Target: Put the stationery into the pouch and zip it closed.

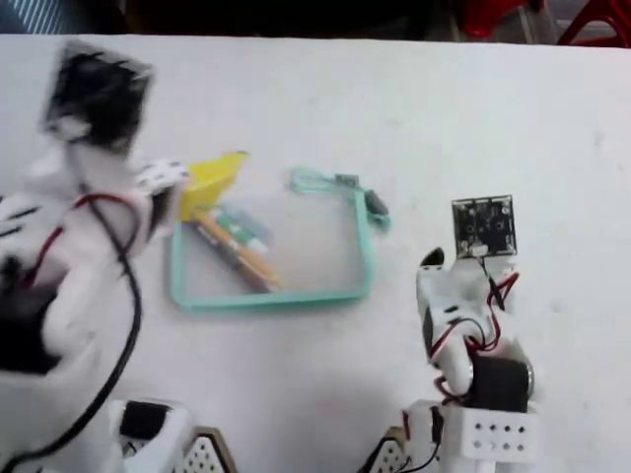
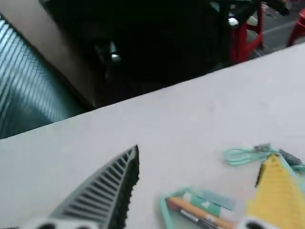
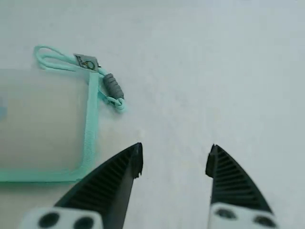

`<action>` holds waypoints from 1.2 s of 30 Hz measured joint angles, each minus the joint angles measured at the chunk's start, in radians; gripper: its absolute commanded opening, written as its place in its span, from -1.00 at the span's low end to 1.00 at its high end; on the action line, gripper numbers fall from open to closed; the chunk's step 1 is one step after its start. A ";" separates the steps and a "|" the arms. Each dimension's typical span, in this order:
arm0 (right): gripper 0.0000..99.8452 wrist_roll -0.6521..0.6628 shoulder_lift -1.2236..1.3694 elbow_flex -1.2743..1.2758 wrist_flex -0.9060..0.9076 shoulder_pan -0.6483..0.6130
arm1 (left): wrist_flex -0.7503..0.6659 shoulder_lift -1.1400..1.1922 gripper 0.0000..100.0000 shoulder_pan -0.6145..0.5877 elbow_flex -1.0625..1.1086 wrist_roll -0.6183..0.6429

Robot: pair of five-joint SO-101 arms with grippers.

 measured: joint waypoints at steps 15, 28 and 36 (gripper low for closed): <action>-0.59 0.011 -0.028 -0.534 0.425 -0.152 | 0.132 -0.529 -0.95 -0.121 0.114 0.006; -0.59 0.011 -0.281 -0.632 0.494 -0.175 | -0.089 -1.109 -0.96 -0.123 0.658 0.006; -0.58 0.011 -0.450 -0.629 0.508 -0.189 | -0.130 -1.111 -0.96 -0.123 0.853 0.006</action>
